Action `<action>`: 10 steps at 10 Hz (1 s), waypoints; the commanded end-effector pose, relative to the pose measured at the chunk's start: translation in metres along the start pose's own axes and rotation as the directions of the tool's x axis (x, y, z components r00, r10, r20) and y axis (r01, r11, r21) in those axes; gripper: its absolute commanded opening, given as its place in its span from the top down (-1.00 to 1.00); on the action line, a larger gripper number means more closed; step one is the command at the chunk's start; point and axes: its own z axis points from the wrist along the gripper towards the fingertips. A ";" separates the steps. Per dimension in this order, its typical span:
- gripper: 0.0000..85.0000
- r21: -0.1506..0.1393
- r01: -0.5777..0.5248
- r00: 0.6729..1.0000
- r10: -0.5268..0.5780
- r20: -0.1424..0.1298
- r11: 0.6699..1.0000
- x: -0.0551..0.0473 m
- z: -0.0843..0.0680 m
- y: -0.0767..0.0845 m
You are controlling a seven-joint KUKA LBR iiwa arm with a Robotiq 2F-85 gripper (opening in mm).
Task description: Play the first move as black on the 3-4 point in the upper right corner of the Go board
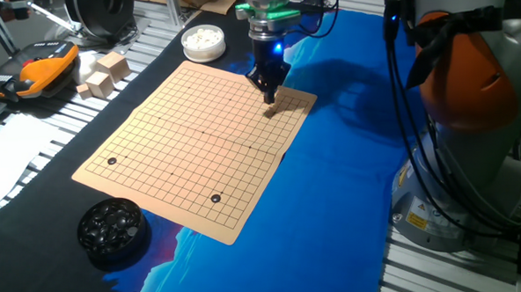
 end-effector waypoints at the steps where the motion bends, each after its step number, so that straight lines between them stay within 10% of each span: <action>1: 1.00 0.000 0.000 1.000 0.000 0.000 1.000 0.000 0.000 0.000; 10: 1.00 0.016 0.017 1.000 -0.017 -0.012 1.000 0.001 0.004 -0.001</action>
